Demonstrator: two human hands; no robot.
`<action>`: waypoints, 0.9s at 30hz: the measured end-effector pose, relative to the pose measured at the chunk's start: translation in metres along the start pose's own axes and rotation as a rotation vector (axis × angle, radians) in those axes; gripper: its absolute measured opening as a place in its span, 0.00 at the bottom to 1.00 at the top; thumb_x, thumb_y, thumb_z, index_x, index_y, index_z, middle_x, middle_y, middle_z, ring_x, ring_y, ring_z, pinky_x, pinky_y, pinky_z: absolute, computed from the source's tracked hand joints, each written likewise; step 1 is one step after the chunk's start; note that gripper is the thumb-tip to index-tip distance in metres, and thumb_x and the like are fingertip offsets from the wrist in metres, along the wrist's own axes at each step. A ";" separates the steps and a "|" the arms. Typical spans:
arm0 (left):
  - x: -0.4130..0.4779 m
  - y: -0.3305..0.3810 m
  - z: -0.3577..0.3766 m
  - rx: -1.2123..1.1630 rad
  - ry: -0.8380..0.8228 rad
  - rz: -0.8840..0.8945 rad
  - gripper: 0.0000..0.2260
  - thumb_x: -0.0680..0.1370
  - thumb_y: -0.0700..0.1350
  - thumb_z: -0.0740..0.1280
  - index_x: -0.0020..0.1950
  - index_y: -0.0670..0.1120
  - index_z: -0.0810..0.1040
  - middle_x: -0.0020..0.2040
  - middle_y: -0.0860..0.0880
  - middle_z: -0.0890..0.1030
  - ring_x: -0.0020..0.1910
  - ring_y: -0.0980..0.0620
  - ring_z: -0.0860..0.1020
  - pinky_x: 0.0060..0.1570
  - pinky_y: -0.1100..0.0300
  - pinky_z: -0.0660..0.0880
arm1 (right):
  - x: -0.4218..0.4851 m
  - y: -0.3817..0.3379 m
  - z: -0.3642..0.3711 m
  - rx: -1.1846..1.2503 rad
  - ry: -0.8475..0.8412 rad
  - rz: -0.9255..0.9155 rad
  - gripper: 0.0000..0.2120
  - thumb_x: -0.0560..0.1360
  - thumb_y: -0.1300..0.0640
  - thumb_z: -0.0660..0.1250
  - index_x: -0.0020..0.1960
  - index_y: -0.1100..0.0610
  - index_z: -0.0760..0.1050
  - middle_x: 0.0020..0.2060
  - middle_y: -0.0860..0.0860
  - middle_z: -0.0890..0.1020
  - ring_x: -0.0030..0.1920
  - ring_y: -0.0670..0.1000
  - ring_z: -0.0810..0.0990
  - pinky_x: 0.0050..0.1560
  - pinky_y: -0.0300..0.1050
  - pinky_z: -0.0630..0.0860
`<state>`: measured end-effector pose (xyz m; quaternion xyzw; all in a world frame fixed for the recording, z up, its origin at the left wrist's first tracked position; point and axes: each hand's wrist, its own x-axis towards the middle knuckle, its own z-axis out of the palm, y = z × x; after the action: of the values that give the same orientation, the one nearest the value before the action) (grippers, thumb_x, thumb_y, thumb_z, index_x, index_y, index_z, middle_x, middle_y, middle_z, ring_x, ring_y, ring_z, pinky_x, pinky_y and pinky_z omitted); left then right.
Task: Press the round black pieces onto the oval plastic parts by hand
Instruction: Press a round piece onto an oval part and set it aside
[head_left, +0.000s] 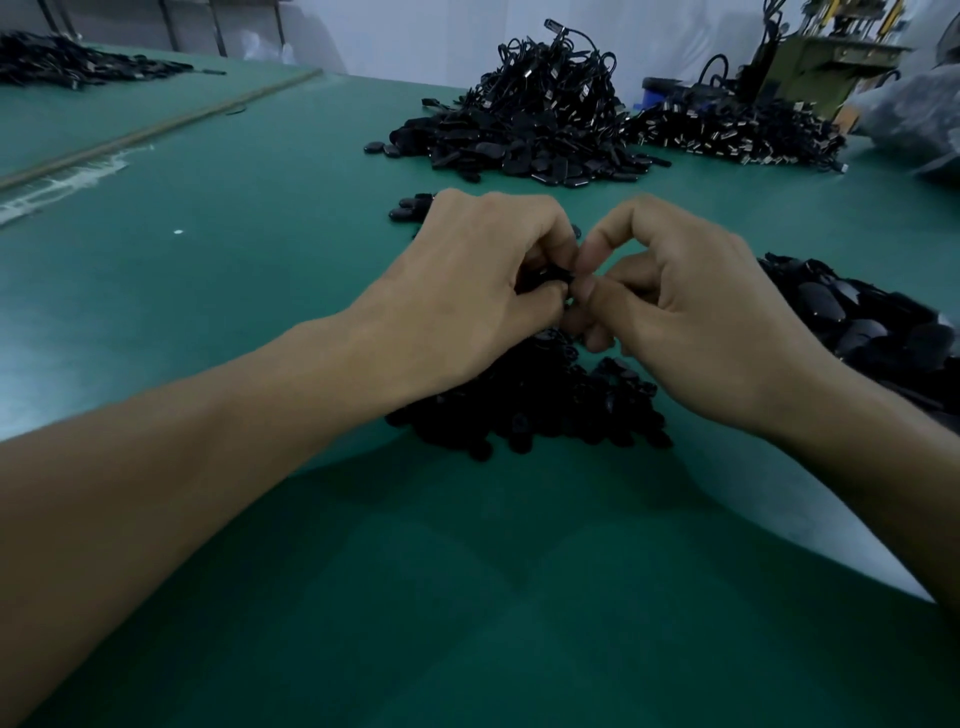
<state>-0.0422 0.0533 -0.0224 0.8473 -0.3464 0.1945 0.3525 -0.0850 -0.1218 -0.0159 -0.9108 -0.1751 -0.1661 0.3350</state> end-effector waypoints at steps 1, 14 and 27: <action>0.001 0.000 -0.001 -0.013 0.022 0.001 0.05 0.73 0.41 0.72 0.49 0.45 0.82 0.37 0.52 0.82 0.36 0.53 0.79 0.42 0.57 0.76 | 0.001 0.001 0.000 -0.011 0.023 -0.004 0.07 0.79 0.56 0.68 0.48 0.47 0.70 0.36 0.42 0.85 0.33 0.45 0.81 0.33 0.39 0.75; 0.005 -0.005 -0.003 -0.454 -0.003 -0.235 0.08 0.74 0.37 0.76 0.48 0.46 0.79 0.36 0.47 0.86 0.33 0.51 0.83 0.36 0.61 0.80 | 0.006 0.007 -0.004 0.270 0.066 0.090 0.05 0.77 0.60 0.72 0.47 0.51 0.78 0.35 0.47 0.85 0.35 0.43 0.83 0.37 0.34 0.77; 0.005 -0.001 -0.004 -0.518 0.012 -0.315 0.08 0.72 0.36 0.78 0.47 0.45 0.84 0.37 0.48 0.86 0.35 0.51 0.86 0.39 0.63 0.81 | 0.005 0.007 -0.009 0.167 0.093 0.122 0.04 0.75 0.56 0.74 0.44 0.49 0.79 0.34 0.47 0.84 0.34 0.43 0.81 0.35 0.35 0.78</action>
<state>-0.0386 0.0542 -0.0177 0.7711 -0.2467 0.0478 0.5850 -0.0793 -0.1313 -0.0113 -0.8801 -0.1170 -0.1724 0.4267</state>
